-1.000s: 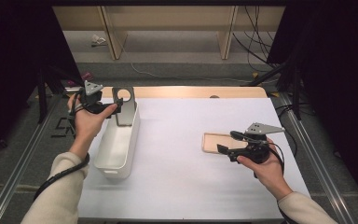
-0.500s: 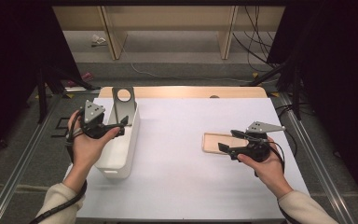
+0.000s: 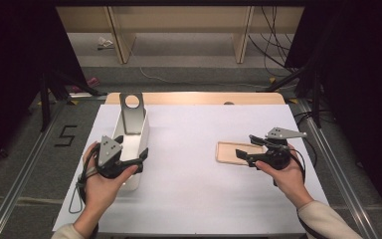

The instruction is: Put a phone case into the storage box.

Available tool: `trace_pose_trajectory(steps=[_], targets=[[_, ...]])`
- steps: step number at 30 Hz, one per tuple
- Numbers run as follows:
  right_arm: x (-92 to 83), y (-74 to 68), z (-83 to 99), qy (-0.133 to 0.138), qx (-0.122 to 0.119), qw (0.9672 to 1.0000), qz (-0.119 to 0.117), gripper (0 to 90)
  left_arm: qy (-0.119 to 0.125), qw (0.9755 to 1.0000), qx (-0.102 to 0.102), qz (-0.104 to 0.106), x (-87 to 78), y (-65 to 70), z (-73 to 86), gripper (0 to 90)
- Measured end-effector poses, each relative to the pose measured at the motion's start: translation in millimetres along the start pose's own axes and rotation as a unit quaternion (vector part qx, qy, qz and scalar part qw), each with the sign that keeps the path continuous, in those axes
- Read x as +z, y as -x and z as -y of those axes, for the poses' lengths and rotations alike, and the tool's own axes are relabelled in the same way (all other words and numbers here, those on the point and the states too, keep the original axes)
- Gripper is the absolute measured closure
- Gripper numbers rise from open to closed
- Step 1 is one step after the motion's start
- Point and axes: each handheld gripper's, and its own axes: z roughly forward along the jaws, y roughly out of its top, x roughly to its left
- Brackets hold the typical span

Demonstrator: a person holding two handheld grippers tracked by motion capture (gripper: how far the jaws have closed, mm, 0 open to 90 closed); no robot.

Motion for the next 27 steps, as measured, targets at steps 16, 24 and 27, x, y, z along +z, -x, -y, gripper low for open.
trace_pose_trajectory(steps=[16,24,27], targets=[[5.1,5.5,1.0,-0.004,0.005,1.0,0.005,17.5,-0.003,0.9996,0.018,0.023,-13.6,14.8,17.6,14.2],[8.0,2.9,-1.0,-0.004,0.001,1.0,0.005,18.4,-0.002,0.9994,0.024,0.025,-9.9,10.6,19.9,14.4],[10.7,1.0,-0.8,-0.011,0.001,0.9999,0.003,30.0,-0.003,0.9994,0.024,0.026,-9.1,10.5,20.3,14.6]])
